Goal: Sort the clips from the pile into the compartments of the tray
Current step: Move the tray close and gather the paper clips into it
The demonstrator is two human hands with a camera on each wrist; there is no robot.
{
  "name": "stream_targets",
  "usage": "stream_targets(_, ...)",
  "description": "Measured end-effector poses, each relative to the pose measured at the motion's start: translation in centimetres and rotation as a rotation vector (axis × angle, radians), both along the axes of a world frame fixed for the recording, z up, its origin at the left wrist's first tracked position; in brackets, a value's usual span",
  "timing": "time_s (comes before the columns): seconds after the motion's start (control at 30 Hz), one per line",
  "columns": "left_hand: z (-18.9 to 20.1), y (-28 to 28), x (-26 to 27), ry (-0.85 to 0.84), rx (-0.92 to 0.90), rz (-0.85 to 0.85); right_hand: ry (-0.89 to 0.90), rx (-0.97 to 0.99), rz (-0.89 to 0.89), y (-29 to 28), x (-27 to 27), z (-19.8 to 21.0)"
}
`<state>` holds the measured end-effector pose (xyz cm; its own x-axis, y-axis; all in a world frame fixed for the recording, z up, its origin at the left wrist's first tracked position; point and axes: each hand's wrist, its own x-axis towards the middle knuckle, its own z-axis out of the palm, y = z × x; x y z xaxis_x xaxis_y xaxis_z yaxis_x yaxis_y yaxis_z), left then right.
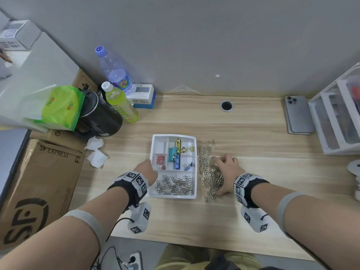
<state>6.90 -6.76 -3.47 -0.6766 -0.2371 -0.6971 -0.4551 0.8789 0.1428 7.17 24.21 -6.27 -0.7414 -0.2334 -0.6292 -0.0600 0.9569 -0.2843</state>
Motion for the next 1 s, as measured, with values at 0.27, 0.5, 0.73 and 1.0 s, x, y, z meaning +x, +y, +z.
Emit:
stream_targets(0.27,-0.2,0.3,0.1,0.033,0.038,-0.008,0.032,-0.053,-0.031,-1.9,-1.2,0.0)
stream_targets(0.5,-0.5,0.3,0.1,0.061,0.038,-0.038,-0.007,0.027,0.067,-4.2,-2.0,0.4)
stream_targets(0.73,-0.5,0.2,0.1,0.068,0.064,-0.025,0.086,-0.157,-0.035,-3.9,-1.5,-0.3)
stream_targets(1.0,-0.2,0.6,0.1,0.053,0.081,-0.003,0.084,-0.267,-0.094,-4.0,-1.1,-0.5)
